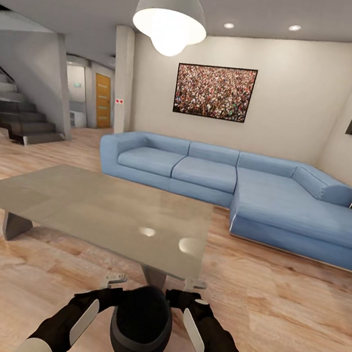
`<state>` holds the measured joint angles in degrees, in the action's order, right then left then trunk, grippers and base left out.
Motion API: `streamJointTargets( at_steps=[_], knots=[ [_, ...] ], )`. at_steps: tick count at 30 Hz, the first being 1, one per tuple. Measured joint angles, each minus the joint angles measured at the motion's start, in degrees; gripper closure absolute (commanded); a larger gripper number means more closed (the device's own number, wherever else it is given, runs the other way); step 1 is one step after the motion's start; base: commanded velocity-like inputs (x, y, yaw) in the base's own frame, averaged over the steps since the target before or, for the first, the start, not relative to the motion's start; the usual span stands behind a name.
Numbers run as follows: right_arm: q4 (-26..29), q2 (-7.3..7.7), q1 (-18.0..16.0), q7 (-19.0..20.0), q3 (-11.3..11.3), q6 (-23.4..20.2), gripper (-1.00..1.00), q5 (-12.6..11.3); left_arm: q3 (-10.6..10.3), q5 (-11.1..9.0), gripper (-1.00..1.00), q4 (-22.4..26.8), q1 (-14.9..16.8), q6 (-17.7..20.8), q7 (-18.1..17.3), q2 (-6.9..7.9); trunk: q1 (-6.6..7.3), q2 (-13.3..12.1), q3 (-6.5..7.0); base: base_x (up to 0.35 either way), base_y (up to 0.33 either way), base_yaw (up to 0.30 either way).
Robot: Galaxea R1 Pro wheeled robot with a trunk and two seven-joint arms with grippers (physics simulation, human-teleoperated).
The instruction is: Place each of the two pumpkins and all three candles from the living room inside a cabinet in the living room (use any cabinet), then make sure every cabinet is closed, and position the cauldron so it is next to a table in the living room.
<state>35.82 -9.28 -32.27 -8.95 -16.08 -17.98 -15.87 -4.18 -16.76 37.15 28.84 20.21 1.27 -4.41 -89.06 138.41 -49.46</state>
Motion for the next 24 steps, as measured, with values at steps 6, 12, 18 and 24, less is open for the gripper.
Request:
streamJointTargets(
  at_steps=[6, 12, 18, 24],
  knots=[
    [0.0, 0.00, 0.0, 0.0, 0.0, 0.0, -1.00, 0.0, 0.0, 0.0, -1.00, 0.0, 0.0, 0.0, 0.0, 0.00, 1.30, -2.4, 1.08, -0.078, 0.000, 0.000],
    [0.1, -0.10, 0.0, 0.0, 0.2, 0.0, -1.00, -0.3, 0.0, 0.0, -1.00, -0.1, 0.0, 0.0, 0.0, 0.00, 2.63, -4.8, 2.15, -0.076, 0.000, 0.000],
    [0.1, -0.10, 0.0, -0.1, 0.1, -0.4, -1.00, -2.9, 0.0, 0.0, -1.00, -0.1, 0.0, 0.0, 0.0, 0.00, 3.95, -7.2, 3.23, -0.002, 0.000, 0.000],
    [0.1, -0.02, 0.0, 0.0, 0.0, -0.4, -1.00, -3.0, 0.0, 0.0, -1.00, -0.1, 0.0, 0.0, 0.0, 0.00, 5.27, -9.6, 4.31, 0.000, 0.000, 0.000]
  ],
)
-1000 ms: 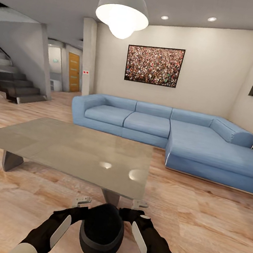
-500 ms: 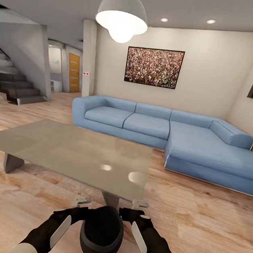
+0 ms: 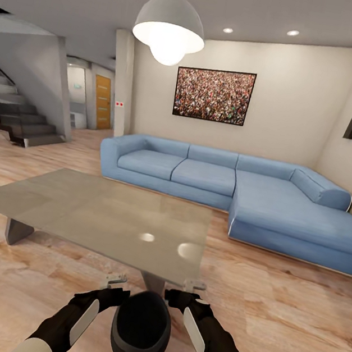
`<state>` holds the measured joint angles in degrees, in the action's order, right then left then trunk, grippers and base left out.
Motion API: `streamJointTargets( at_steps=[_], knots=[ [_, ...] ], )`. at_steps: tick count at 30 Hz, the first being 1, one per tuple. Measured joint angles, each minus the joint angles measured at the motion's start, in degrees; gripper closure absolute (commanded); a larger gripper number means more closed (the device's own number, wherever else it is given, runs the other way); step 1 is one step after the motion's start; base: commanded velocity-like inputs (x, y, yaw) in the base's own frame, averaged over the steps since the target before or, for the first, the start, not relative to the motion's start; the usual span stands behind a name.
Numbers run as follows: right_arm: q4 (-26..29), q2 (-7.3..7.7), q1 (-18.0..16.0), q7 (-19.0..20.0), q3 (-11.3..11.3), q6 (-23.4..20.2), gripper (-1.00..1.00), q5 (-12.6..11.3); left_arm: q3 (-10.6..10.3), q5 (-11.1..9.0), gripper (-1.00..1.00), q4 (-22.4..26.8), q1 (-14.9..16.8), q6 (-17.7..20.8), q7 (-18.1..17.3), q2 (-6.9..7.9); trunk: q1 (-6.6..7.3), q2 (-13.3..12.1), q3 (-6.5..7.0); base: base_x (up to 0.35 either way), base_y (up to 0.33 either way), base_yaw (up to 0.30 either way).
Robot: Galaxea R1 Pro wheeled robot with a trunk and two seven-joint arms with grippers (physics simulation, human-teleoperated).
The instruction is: Place each of the two pumpkins and all three candles from the living room inside a cabinet in the living room (use any cabinet), then make sure every cabinet is closed, and position the cauldron so it is next to a table in the living room.
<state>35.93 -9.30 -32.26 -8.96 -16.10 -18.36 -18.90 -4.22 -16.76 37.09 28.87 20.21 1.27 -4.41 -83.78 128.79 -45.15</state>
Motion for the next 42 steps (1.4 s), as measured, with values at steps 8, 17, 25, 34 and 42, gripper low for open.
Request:
streamJointTargets(
  at_steps=[8, 17, 25, 34, 42],
  knots=[
    [0.0, -0.05, 0.0, 0.0, 0.0, 0.0, -1.00, 0.0, 0.0, 0.0, -1.00, 0.0, 0.0, 0.0, 0.0, 0.00, 1.73, -3.2, 1.43, -0.113, 0.000, 0.000],
    [0.0, -0.11, 0.0, -0.1, -0.1, -0.1, -1.00, 0.0, -0.1, 0.0, -1.00, 0.0, 0.0, 0.0, 0.0, 0.01, 3.70, -6.8, 3.05, -0.306, 0.000, 0.131],
    [0.0, -0.16, 0.0, -0.1, -0.1, -0.1, -1.00, 0.1, -0.1, 0.0, -1.00, 0.1, -0.1, 0.0, 0.0, 0.01, 5.49, -10.0, 4.49, -0.157, 0.000, 0.266],
    [0.0, -0.24, 0.0, -0.1, -0.2, -0.1, -1.00, 0.1, -0.1, 0.1, -1.00, 0.1, -0.1, 0.0, 0.0, 0.01, 7.47, -13.6, 6.10, -0.007, 0.000, 0.270],
    [0.0, -0.25, 0.0, -0.1, -0.2, 0.0, -1.00, 0.1, -0.1, 0.0, -1.00, 0.1, -0.1, 0.0, 0.0, 0.01, 9.23, -16.8, 7.54, 0.000, 0.000, 0.270]
  ],
)
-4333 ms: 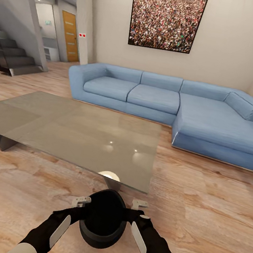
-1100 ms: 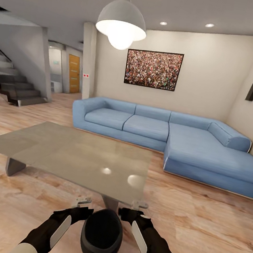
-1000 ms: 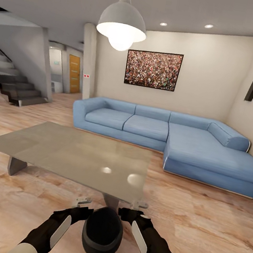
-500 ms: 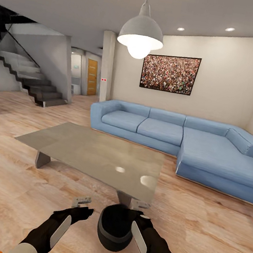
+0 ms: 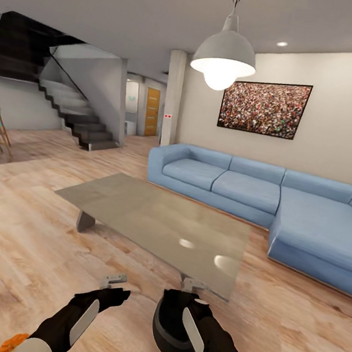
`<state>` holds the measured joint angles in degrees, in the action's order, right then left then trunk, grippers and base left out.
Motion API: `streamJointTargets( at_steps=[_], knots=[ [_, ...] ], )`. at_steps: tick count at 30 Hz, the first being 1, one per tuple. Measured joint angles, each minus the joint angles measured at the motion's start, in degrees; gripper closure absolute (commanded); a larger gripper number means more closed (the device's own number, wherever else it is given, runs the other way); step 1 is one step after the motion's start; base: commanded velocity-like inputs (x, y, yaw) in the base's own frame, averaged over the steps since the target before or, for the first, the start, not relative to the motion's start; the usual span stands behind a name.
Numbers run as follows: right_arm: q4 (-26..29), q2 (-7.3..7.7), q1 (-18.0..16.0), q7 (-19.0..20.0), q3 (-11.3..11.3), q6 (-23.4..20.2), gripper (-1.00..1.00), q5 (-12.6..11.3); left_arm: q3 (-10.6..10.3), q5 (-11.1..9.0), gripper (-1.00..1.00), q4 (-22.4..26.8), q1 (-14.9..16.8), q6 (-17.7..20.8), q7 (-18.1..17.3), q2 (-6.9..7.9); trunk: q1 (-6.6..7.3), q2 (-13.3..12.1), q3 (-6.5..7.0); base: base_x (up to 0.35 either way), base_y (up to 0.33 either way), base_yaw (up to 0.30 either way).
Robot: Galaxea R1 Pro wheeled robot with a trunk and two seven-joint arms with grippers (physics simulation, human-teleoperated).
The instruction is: Place each of the two pumpkins and all three candles from the living room inside a cabinet in the living room (use any cabinet), then make sure every cabinet is closed, and position the cauldron so it is next to a table in the living room.
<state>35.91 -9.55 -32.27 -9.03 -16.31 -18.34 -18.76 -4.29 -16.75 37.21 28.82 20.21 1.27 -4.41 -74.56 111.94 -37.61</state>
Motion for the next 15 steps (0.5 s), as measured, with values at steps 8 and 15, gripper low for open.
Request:
streamJointTargets(
  at_steps=[8, 15],
  knots=[
    [0.0, 0.00, 0.0, 0.0, 0.0, 0.0, -1.00, 0.0, 0.0, 0.0, -1.00, 0.0, 0.0, -0.1, 0.0, -0.03, 1.54, -2.8, 1.26, 0.000, 0.000, 0.270],
    [0.0, -0.04, 0.0, 0.0, 0.0, 0.0, -1.00, 0.0, 0.1, 0.0, -1.00, 0.1, 0.0, -0.3, -0.2, 0.00, 1.54, -2.8, 1.26, 0.000, 0.000, 0.270]
  ],
)
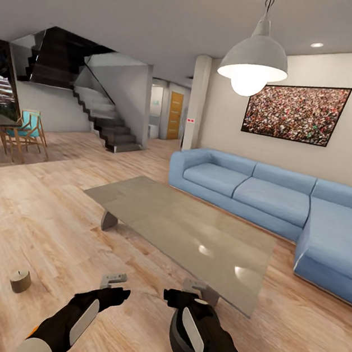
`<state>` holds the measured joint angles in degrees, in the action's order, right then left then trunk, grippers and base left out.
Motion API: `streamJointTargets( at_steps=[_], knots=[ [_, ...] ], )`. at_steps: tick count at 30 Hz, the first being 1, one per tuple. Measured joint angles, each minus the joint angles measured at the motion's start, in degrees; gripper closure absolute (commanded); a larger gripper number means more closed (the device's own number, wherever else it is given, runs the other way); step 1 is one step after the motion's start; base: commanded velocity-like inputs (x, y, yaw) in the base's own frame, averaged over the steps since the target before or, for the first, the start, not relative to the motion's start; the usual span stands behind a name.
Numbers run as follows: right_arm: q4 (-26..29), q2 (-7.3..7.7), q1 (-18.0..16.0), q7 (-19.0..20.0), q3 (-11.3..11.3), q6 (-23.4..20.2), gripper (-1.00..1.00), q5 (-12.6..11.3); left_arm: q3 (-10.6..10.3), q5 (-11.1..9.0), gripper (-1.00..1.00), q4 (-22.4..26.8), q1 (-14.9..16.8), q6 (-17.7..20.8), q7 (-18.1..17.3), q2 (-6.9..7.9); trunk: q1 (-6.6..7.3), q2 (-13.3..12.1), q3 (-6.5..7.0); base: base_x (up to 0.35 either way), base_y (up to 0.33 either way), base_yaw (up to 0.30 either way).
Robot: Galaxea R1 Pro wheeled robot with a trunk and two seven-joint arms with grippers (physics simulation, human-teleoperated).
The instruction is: Place each of the two pumpkins and all three candles from the living room inside a cabinet in the living room (use any cabinet), then make sure every cabinet is closed, and position the cauldron so it is next to a table in the living room.
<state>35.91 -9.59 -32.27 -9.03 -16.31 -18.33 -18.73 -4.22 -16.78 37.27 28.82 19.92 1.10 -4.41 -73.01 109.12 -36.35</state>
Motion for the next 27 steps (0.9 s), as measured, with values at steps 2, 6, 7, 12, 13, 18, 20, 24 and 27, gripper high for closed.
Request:
streamJointTargets(
  at_steps=[2, 6, 7, 12, 13, 18, 20, 24, 27],
  knots=[
    [0.0, -0.01, 0.0, 0.0, 0.0, 0.0, -1.00, 0.1, 0.1, 0.0, -1.00, 0.0, 0.0, 0.0, 0.0, 0.03, 0.00, 0.0, 0.00, 0.000, 0.051, 0.270],
    [0.0, -0.03, 0.0, 0.0, 0.0, 0.0, -1.00, 0.1, 0.3, 0.0, -1.00, -0.1, 0.0, 0.0, 0.1, 0.07, 0.00, 0.0, 0.00, 0.000, 0.200, 0.270],
    [0.0, -0.03, 0.0, 0.0, 0.0, 0.0, -1.00, 0.1, 0.3, 0.0, -1.00, -0.1, 0.0, 0.0, 0.1, 0.07, 0.00, 0.0, 0.00, 0.000, 0.261, 0.270],
    [0.0, -0.07, 0.0, 0.0, -0.1, 0.0, -1.00, 0.1, 0.3, 0.0, -1.00, -0.1, 0.0, 0.0, 0.1, 0.05, 0.00, 0.0, 0.00, 0.000, 0.244, 0.270],
    [0.0, -0.06, 0.0, 0.0, -0.1, 0.0, -1.00, 0.1, 0.3, 0.0, -1.00, -0.1, 0.0, 0.0, 0.1, 0.03, 0.00, 0.0, 0.00, 0.000, 0.206, 0.270],
    [0.0, -0.12, 0.0, 0.0, -0.1, 0.0, -1.00, 0.1, 0.3, 0.0, -1.00, -0.1, 0.0, 0.0, 0.1, 0.04, 0.00, 0.0, 0.00, 0.000, 0.166, 0.270],
    [0.0, -0.12, 0.0, 0.0, -0.1, 0.0, -1.00, 0.2, 0.3, -0.1, -1.00, -0.1, 0.0, 0.0, 0.1, 0.05, 0.00, 0.0, 0.00, 0.000, 0.063, 0.270],
    [0.0, -0.13, 0.0, 0.0, -0.1, 0.0, -1.00, 0.2, 0.2, 0.0, -1.00, -0.1, 0.0, 0.0, 0.2, 0.04, 0.00, 0.0, 0.00, 0.000, 0.018, 0.270],
    [0.0, -0.09, 0.0, 0.0, -0.1, 0.0, -1.00, 0.3, 0.3, -0.1, -1.00, -0.1, 0.0, 0.0, 0.2, 0.04, 0.00, 0.0, 0.00, 0.000, 0.003, 0.270]
  ],
)
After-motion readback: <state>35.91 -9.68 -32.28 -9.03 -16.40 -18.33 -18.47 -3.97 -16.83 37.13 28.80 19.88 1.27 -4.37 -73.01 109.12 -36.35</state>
